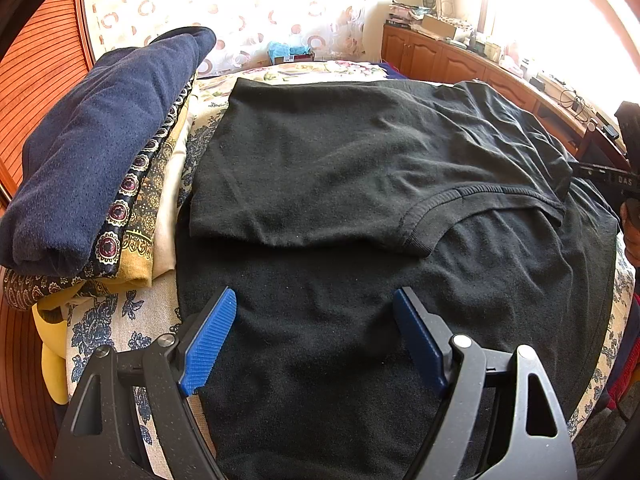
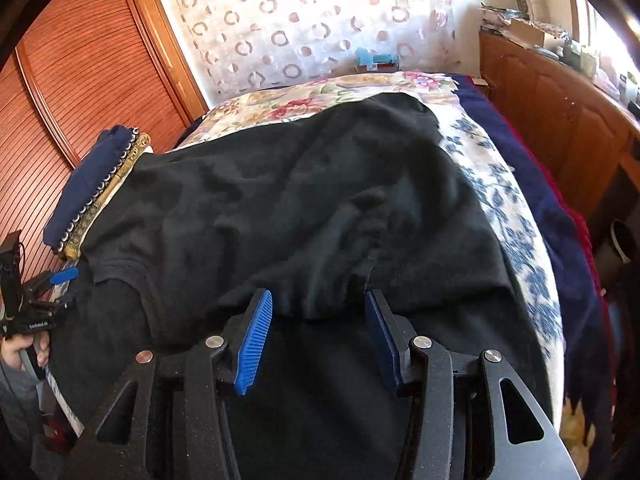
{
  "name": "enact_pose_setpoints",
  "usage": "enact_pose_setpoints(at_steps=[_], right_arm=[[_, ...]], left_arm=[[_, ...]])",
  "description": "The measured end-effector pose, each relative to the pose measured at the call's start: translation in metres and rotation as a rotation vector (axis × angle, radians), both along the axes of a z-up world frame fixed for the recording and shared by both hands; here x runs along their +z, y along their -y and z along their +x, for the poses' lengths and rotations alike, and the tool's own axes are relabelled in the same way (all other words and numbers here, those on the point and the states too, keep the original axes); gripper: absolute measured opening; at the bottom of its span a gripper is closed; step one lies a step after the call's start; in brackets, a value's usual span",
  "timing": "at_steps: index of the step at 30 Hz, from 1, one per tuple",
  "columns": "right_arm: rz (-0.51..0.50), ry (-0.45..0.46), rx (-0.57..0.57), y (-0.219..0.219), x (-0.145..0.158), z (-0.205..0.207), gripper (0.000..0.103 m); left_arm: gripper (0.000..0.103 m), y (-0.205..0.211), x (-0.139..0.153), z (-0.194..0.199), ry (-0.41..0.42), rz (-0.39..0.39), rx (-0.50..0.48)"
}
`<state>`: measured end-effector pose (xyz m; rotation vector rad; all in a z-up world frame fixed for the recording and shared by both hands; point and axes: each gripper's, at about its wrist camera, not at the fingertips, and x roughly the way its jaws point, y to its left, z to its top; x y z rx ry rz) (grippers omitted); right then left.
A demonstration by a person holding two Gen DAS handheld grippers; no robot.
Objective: Fold small clothes
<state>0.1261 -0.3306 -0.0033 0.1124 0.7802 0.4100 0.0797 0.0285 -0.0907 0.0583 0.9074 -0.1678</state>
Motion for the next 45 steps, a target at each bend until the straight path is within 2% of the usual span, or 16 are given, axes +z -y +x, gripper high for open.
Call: enact_pose_setpoints(at_steps=[6,15,17,19,21,23,24,28,33,41,42,43,45], right_arm=[[-0.026,0.005,-0.019,-0.011,-0.014,0.029,0.053],[-0.138,0.063,-0.021,-0.031,-0.020,0.022,0.055],[-0.134,0.060,-0.021,-0.032,-0.021,0.022,0.056],[-0.137,0.051,-0.031,-0.033,-0.022,0.023,0.058],[-0.146,0.050,-0.035,-0.036,-0.021,0.024,0.060],[-0.169,0.053,-0.035,-0.039,-0.020,0.024,0.060],[-0.183,0.055,-0.035,-0.041,-0.019,0.023,0.061],[-0.217,0.060,-0.034,-0.046,-0.021,0.025,0.062],[-0.205,0.059,-0.031,-0.045,-0.021,0.027,0.062],[-0.209,0.060,-0.029,-0.046,-0.022,0.029,0.062],[-0.209,0.060,-0.029,-0.046,-0.022,0.029,0.062],[-0.210,0.060,-0.029,-0.046,-0.022,0.029,0.062],[-0.209,0.060,-0.028,-0.046,-0.022,0.029,0.062]], left_arm=[[0.081,0.000,0.000,0.000,0.001,0.001,0.001],[0.082,-0.001,0.000,-0.001,0.005,-0.003,0.008],[0.081,-0.005,0.005,-0.004,0.015,-0.033,0.018],[0.079,-0.013,0.017,-0.009,0.060,-0.089,0.037],[0.074,-0.022,0.028,-0.009,0.086,-0.144,0.058],[0.062,-0.027,0.033,-0.006,0.090,-0.167,0.076],[0.059,-0.029,0.034,-0.002,0.088,-0.166,0.088],[0.047,-0.034,0.025,0.016,0.032,-0.177,0.122],[0.046,-0.036,0.007,0.029,-0.035,-0.167,0.159],[0.045,-0.033,0.007,0.047,-0.044,-0.185,0.152],[0.042,-0.031,0.008,0.048,-0.040,-0.180,0.140],[0.033,-0.027,0.010,0.049,-0.034,-0.168,0.123],[0.027,-0.023,0.013,0.050,-0.016,-0.143,0.114]])
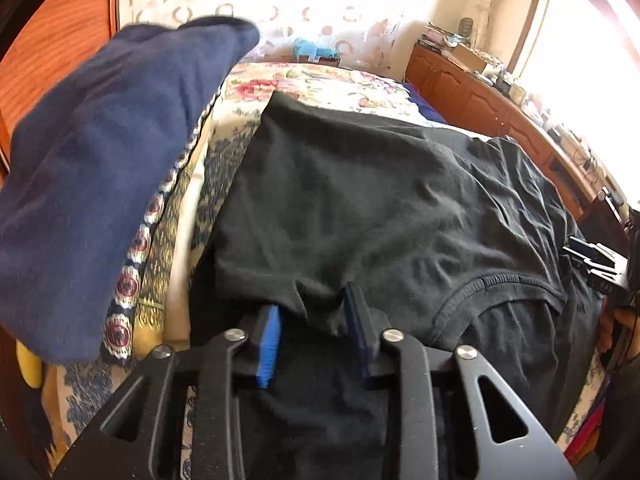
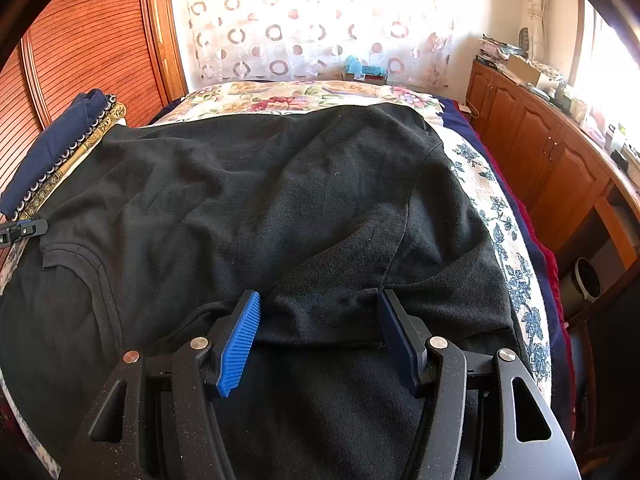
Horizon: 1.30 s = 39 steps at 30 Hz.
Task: Fold small clothes
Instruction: 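Close both tools on the hem edge of the folded shirt, then lift and fold the gripped hem over with both tools, then open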
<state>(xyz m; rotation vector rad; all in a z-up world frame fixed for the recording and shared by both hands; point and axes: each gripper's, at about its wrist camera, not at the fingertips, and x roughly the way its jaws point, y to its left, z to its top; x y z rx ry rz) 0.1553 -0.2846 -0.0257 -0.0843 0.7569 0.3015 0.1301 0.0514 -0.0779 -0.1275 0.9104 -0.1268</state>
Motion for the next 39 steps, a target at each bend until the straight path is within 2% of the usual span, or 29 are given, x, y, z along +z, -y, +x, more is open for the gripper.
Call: enact_pose_setpoints(at_steps=[2,4,13,15,17,18,19,20,23,30,39], right_arm=[[0.000,0.000,0.000,0.000,0.000,0.000,0.062],[-0.001,0.000,0.001,0.000,0.000,0.000,0.062],[0.000,0.001,0.001,-0.001,-0.001,0.001,0.062],[-0.005,0.005,-0.008,-0.001,-0.001,0.001,0.055],[-0.029,0.021,-0.005,0.000,0.001,0.002,0.035],[-0.044,0.029,0.007,0.000,0.001,0.001,0.032],[-0.049,0.032,0.023,0.000,0.002,0.001,0.023],[-0.050,0.033,0.027,0.001,0.002,0.001,0.011],[-0.025,0.045,0.034,0.006,0.009,-0.001,0.002],[0.000,0.140,0.041,0.017,0.032,-0.019,0.001],[0.046,0.220,0.059,0.039,0.061,-0.055,0.001]], left_arm=[[0.016,0.001,0.003,0.000,0.018,0.010,-0.003],[0.010,0.001,0.007,0.002,0.031,0.018,-0.001],[0.004,0.005,0.023,-0.005,0.116,0.035,-0.019],[0.004,0.007,0.030,-0.010,0.146,0.038,-0.019],[0.004,0.009,0.039,-0.016,0.182,0.034,-0.021],[0.004,0.010,0.043,-0.018,0.195,0.033,-0.021],[0.004,0.012,0.047,-0.021,0.209,0.030,-0.027],[0.004,0.013,0.051,-0.022,0.217,0.027,-0.032],[0.004,0.017,0.056,-0.021,0.229,0.031,-0.050],[0.004,0.021,0.079,-0.039,0.302,0.018,-0.061],[0.004,0.028,0.112,-0.076,0.384,-0.001,-0.105]])
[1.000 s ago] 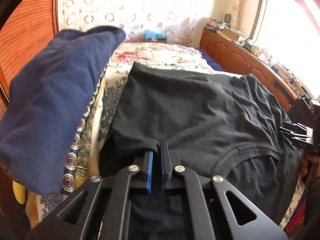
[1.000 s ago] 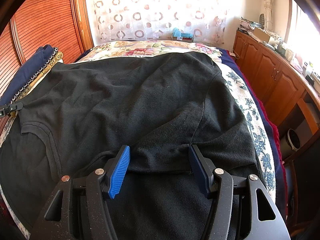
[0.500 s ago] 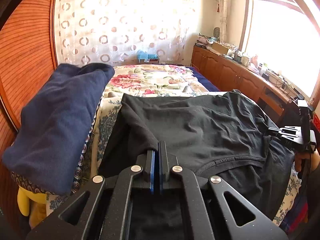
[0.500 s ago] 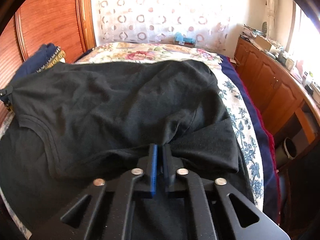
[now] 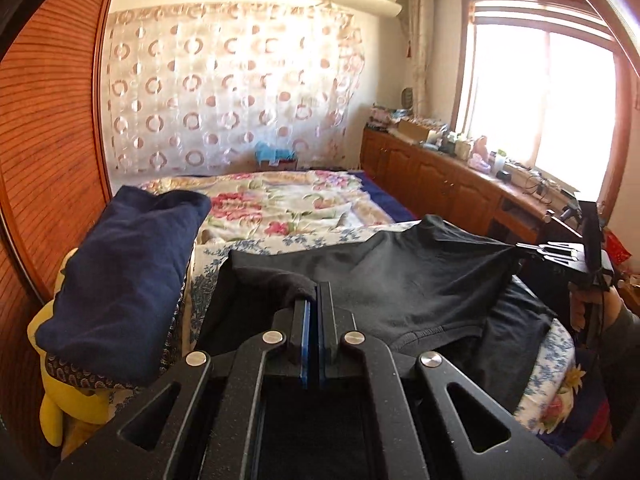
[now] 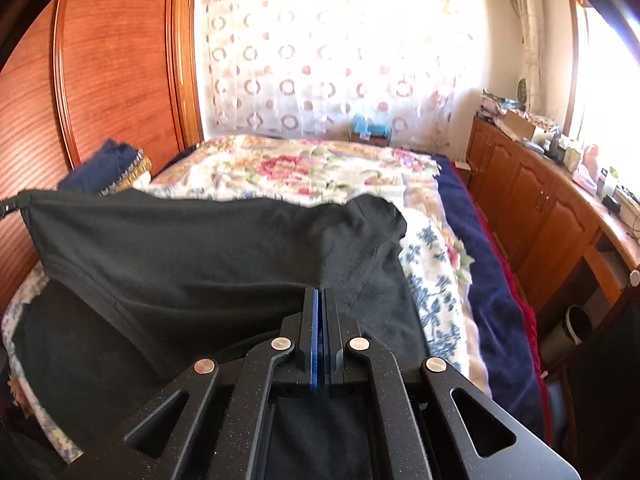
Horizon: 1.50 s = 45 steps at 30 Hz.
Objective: Fold small clothes
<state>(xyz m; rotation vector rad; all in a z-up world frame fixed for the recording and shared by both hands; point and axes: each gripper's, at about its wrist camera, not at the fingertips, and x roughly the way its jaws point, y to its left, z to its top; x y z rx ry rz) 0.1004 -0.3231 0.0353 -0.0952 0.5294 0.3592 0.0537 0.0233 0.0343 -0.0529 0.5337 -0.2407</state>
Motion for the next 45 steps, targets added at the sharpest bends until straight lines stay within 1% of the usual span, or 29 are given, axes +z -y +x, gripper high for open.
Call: enact_pose_setpoints(at_steps=[3,5,7,10,11,14,18,21,25,28,29,30,32,33,34,35,36,37,38,39,41,44,45], right_arm=[[-0.010,0.034,0.009,0.007,0.012,-0.019,0.001],[-0.008,0.052,0.013,0.014,0.019,-0.033,0.001],[-0.006,0.071,0.012,0.023,0.024,-0.046,0.001],[0.002,0.095,0.009,0.038,0.029,-0.067,0.001],[0.003,0.093,0.009,0.040,0.026,-0.071,0.001],[-0.031,0.059,0.004,0.040,0.008,-0.071,0.001],[-0.061,-0.011,-0.011,0.040,-0.023,-0.068,0.001],[-0.051,-0.071,-0.031,0.045,-0.044,-0.061,0.001],[-0.041,-0.132,-0.035,0.043,-0.066,-0.057,0.001],[-0.022,-0.147,-0.035,0.043,-0.068,-0.053,0.001],[-0.014,-0.148,-0.035,0.045,-0.068,-0.056,0.001],[-0.009,-0.146,-0.038,0.046,-0.066,-0.050,0.001],[0.000,-0.140,-0.042,0.047,-0.061,-0.052,0.001],[0.000,-0.138,-0.044,0.047,-0.060,-0.053,0.001],[-0.002,-0.135,-0.045,0.047,-0.060,-0.053,0.003],[-0.007,-0.132,-0.050,0.049,-0.061,-0.054,0.007],[-0.010,-0.129,-0.053,0.051,-0.063,-0.056,0.008],[-0.011,-0.127,-0.056,0.050,-0.064,-0.057,0.009],[-0.011,-0.125,-0.056,0.050,-0.063,-0.058,0.011],[-0.013,-0.123,-0.060,0.050,-0.063,-0.059,0.014],[-0.009,-0.113,-0.061,0.052,-0.061,-0.062,0.030],[0.000,-0.101,-0.064,0.052,-0.059,-0.066,0.038],[-0.001,-0.095,-0.067,0.051,-0.057,-0.067,0.039]], left_arm=[[0.004,0.002,0.004,-0.017,0.009,0.001,-0.013],[0.004,0.002,0.005,-0.029,0.001,-0.009,-0.030],[0.004,0.006,0.002,-0.039,-0.015,-0.017,-0.047],[0.004,0.012,-0.005,-0.051,-0.030,-0.009,-0.069],[0.004,0.015,-0.007,-0.056,-0.034,-0.003,-0.072],[0.004,0.021,-0.024,-0.058,-0.084,0.007,-0.086],[0.004,0.019,-0.057,-0.056,-0.169,0.014,-0.075],[0.004,0.018,-0.075,-0.057,-0.221,0.028,-0.059],[0.004,0.017,-0.087,-0.064,-0.248,0.032,-0.045],[0.014,0.017,-0.089,-0.066,-0.247,0.050,-0.045],[0.018,0.017,-0.089,-0.066,-0.245,0.050,-0.049],[0.022,0.017,-0.089,-0.067,-0.246,0.045,-0.054],[0.042,0.014,-0.088,-0.067,-0.245,0.026,-0.059],[0.042,0.013,-0.088,-0.067,-0.240,0.022,-0.057],[0.044,0.012,-0.088,-0.067,-0.242,0.024,-0.049],[0.051,0.011,-0.088,-0.066,-0.246,0.027,-0.039],[0.055,0.008,-0.087,-0.064,-0.243,0.028,-0.030],[0.063,0.005,-0.086,-0.064,-0.237,0.023,-0.022],[0.069,0.003,-0.085,-0.064,-0.234,0.017,-0.020],[0.070,0.001,-0.084,-0.066,-0.230,0.008,-0.018],[0.072,-0.003,-0.080,-0.068,-0.219,0.002,-0.013],[0.073,-0.010,-0.079,-0.069,-0.202,0.007,0.028],[0.073,-0.014,-0.080,-0.068,-0.202,0.009,0.046]])
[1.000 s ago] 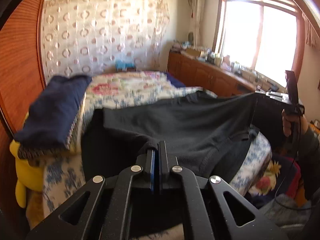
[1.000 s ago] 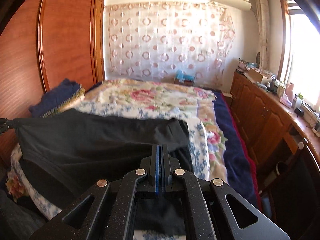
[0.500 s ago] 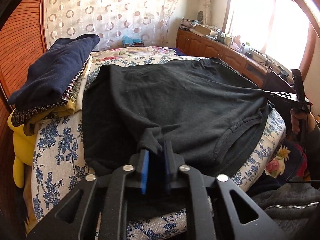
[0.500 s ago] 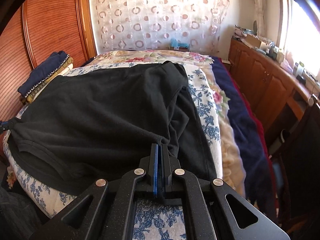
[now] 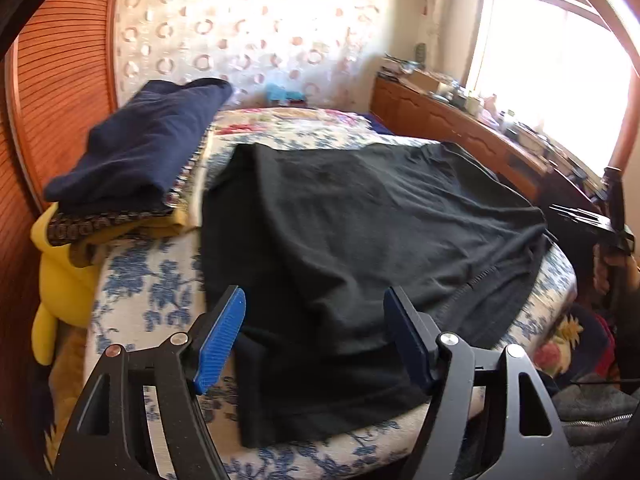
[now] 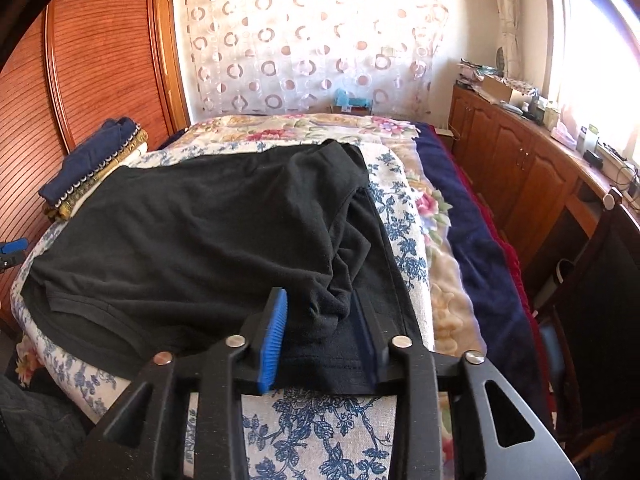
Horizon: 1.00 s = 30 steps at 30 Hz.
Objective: Fold small clothes
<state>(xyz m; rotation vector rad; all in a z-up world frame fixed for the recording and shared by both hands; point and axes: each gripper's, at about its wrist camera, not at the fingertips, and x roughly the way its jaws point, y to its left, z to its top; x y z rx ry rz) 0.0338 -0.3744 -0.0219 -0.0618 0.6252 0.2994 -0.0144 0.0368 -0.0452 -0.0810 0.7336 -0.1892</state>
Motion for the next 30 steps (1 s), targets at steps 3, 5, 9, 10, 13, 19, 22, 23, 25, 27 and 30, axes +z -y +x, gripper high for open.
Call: enact_pose_setpoints(at_steps=[3,5,9,10,13,19,22,23,25,27,30], right_arm=[[0.029,0.014,0.011,0.000,0.004,-0.002,0.044],[0.045,0.027,0.018,-0.004,0.008,-0.006,0.050],[0.049,0.043,0.054,-0.016,0.008,-0.011,0.051],[0.049,0.041,0.063,-0.020,0.006,-0.010,0.051],[0.047,0.026,0.090,-0.034,0.000,-0.006,0.052],[0.054,-0.006,0.180,-0.070,-0.013,0.004,0.052],[0.046,-0.030,0.227,-0.085,-0.020,0.008,0.052],[0.043,-0.040,0.243,-0.091,-0.024,0.009,0.052],[0.033,-0.053,0.262,-0.099,-0.027,0.014,0.052],[0.022,-0.064,0.277,-0.106,-0.032,0.016,0.052],[0.009,-0.073,0.284,-0.114,-0.038,0.020,0.052]], left_arm=[[0.073,-0.004,-0.003,0.003,-0.007,0.013,0.024],[0.073,-0.007,-0.005,0.004,-0.011,0.019,0.037],[0.073,-0.011,-0.011,0.007,-0.027,0.027,0.054],[0.073,-0.011,-0.013,0.007,-0.030,0.033,0.058],[0.073,-0.012,-0.016,0.008,-0.040,0.033,0.063],[0.073,-0.019,-0.024,0.010,-0.065,0.052,0.102],[0.073,-0.030,-0.027,0.009,-0.072,0.035,0.133],[0.073,-0.034,-0.027,0.008,-0.072,0.029,0.142],[0.073,-0.040,-0.030,0.008,-0.076,0.016,0.161],[0.073,-0.045,-0.033,0.009,-0.085,0.005,0.174],[0.073,-0.047,-0.038,0.010,-0.100,-0.024,0.171]])
